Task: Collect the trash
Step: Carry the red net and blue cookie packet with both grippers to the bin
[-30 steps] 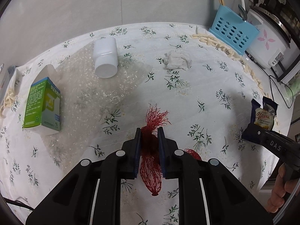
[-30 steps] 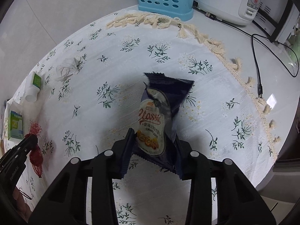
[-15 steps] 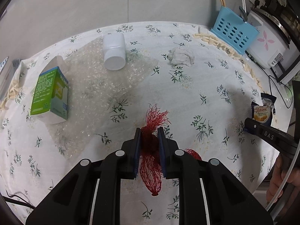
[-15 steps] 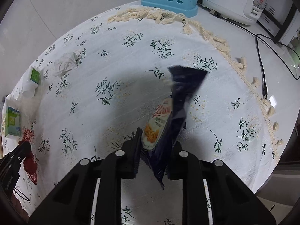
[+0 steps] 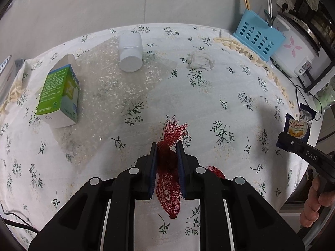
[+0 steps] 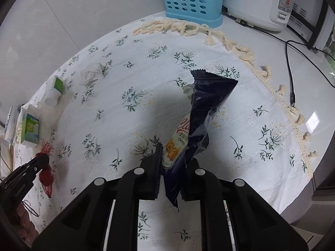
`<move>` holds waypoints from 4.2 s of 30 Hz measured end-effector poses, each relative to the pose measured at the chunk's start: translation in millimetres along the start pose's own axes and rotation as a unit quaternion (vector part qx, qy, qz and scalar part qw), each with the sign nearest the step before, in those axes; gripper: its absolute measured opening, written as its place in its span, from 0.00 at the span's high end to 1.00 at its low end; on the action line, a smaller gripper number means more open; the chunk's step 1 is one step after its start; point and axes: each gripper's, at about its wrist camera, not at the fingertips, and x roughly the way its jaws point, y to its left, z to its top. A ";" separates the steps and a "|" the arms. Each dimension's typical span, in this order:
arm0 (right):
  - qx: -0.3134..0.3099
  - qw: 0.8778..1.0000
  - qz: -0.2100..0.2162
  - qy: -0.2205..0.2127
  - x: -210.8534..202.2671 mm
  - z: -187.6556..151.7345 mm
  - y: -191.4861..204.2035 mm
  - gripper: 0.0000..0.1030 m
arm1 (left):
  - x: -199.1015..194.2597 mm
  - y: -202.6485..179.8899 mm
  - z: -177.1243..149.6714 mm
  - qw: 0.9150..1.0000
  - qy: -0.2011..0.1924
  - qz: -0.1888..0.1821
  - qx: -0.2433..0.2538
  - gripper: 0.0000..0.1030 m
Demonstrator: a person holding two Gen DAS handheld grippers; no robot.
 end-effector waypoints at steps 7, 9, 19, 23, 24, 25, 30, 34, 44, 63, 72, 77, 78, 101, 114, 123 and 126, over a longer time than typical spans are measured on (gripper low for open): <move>-0.021 0.998 0.045 -0.026 -29.3 -8.0 6.3 0.87 | -18.3 0.7 -7.6 1.000 -0.012 -0.005 0.000 0.84; -0.030 0.998 0.045 -0.028 -35.6 -11.0 10.0 0.88 | -22.0 1.4 -10.0 1.000 -0.013 -0.006 -0.001 0.84; -0.082 0.995 0.049 -0.040 -53.7 -25.4 35.3 0.88 | -41.2 8.9 -27.1 1.000 -0.019 0.004 -0.012 0.84; -0.100 0.993 0.054 -0.044 -60.2 -31.1 44.4 0.87 | -50.8 13.8 -33.6 1.000 -0.022 0.008 -0.020 0.84; -0.103 0.992 0.054 -0.045 -61.6 -32.3 45.7 0.87 | -52.9 14.6 -35.1 0.999 -0.022 0.008 -0.023 0.84; -0.106 0.992 0.055 -0.046 -63.5 -34.0 47.2 0.87 | -55.4 15.3 -36.9 0.999 -0.023 0.008 -0.026 0.84; -0.120 0.990 0.058 -0.051 -72.4 -41.5 51.9 0.87 | -66.2 16.2 -44.5 0.999 -0.025 0.012 -0.034 0.84; -0.134 0.987 0.060 -0.059 -80.2 -46.6 54.5 0.87 | -73.5 15.1 -52.0 0.999 -0.026 0.012 -0.039 0.84; -0.157 0.983 0.066 -0.067 -96.9 -61.9 54.1 0.87 | -90.5 11.0 -74.7 0.998 -0.029 0.009 -0.061 0.84; -0.175 0.979 0.080 -0.067 -117.8 -101.5 43.1 0.87 | -115.0 2.3 -123.7 0.996 -0.030 0.012 -0.082 0.84; -0.182 0.978 0.087 -0.060 -123.4 -126.2 32.2 0.87 | -121.3 -10.4 -154.2 0.996 -0.025 0.014 -0.086 0.84; -0.185 0.977 0.090 -0.056 -127.1 -139.2 27.4 0.87 | -124.9 -17.6 -169.1 0.996 -0.024 0.015 -0.087 0.84; -0.186 0.977 0.090 -0.055 -127.7 -141.8 26.3 0.87 | -125.9 -18.9 -172.6 0.996 -0.024 0.014 -0.088 0.84; -0.195 0.977 0.085 -0.007 -126.0 -208.7 -8.7 0.87 | -116.8 -49.8 -246.3 0.996 0.007 0.007 -0.083 0.83; -0.210 0.975 0.074 0.016 -111.0 -242.1 -20.7 0.87 | -98.1 -56.3 -283.1 0.996 0.021 0.014 -0.083 0.83; -0.221 0.972 0.058 0.050 -89.5 -273.4 -32.8 0.87 | -72.1 -67.3 -307.3 0.997 0.038 0.011 -0.069 0.83; -0.221 0.972 0.054 0.059 -84.0 -280.9 -37.1 0.87 | -61.3 -71.6 -314.1 0.997 0.046 0.008 -0.063 0.83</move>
